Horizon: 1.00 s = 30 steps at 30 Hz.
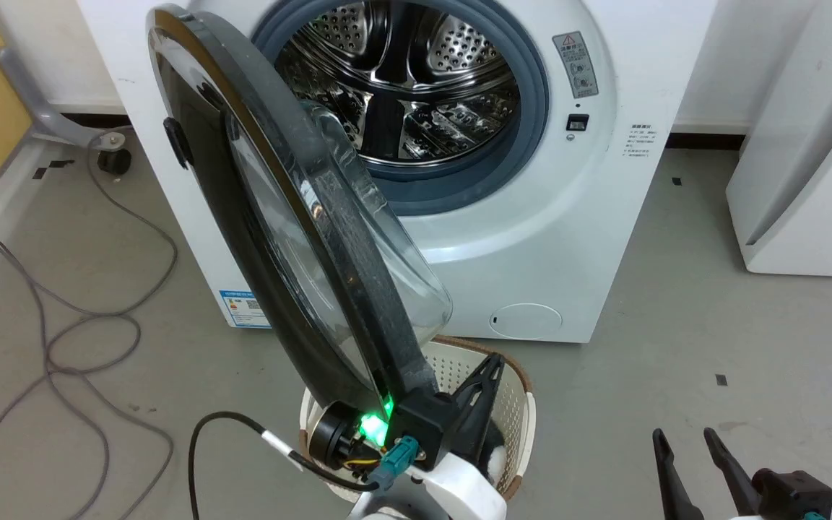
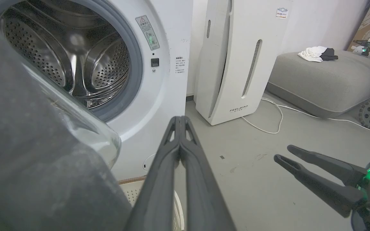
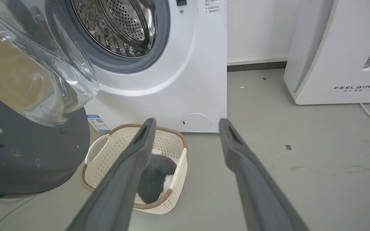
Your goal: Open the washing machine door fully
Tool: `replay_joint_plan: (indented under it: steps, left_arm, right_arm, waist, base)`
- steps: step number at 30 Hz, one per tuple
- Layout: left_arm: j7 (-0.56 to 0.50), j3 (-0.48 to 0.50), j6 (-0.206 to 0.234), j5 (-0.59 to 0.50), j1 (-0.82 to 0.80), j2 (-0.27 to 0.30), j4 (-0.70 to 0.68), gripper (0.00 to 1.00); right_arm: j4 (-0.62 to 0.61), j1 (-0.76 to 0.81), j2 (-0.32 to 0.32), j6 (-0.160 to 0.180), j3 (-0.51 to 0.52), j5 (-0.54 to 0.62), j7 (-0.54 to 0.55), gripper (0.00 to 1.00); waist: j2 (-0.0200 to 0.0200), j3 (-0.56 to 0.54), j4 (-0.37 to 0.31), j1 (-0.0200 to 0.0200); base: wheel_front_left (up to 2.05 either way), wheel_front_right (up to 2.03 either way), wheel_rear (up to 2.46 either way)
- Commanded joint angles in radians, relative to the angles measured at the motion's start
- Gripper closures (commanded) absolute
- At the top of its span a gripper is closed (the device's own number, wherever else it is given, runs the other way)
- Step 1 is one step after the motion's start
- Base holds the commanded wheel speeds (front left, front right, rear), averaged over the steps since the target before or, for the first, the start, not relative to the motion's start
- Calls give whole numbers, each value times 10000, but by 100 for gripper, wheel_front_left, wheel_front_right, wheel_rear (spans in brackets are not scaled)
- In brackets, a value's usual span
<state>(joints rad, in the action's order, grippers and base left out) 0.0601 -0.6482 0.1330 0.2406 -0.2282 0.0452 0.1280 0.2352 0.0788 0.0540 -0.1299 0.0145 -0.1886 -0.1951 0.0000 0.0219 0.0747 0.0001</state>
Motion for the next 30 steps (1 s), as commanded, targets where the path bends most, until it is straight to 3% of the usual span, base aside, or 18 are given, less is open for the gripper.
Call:
replay_joint_plan:
  steps: [1,18,30]
  left_arm:
    - [50,89,121,74,109,69,47,100]
    - [-212,480,1052,315,1998,977,-1800,100]
    - [-312,869,1721,371,3025,1473,-3276,100]
  right_arm:
    - [56,61,-38,-8,-28,-64,-18,0]
    - [338,189,-38,-8,-45,-135,27,0]
    - [525,180,-38,-8,21,-91,53,0]
  waist:
    - [0,-24,25,-1]
    - [0,-240,642,-1]
    - [0,-184,1770,-1]
  base:
    - [0,0,0]
    - [0,0,0]
    - [0,0,0]
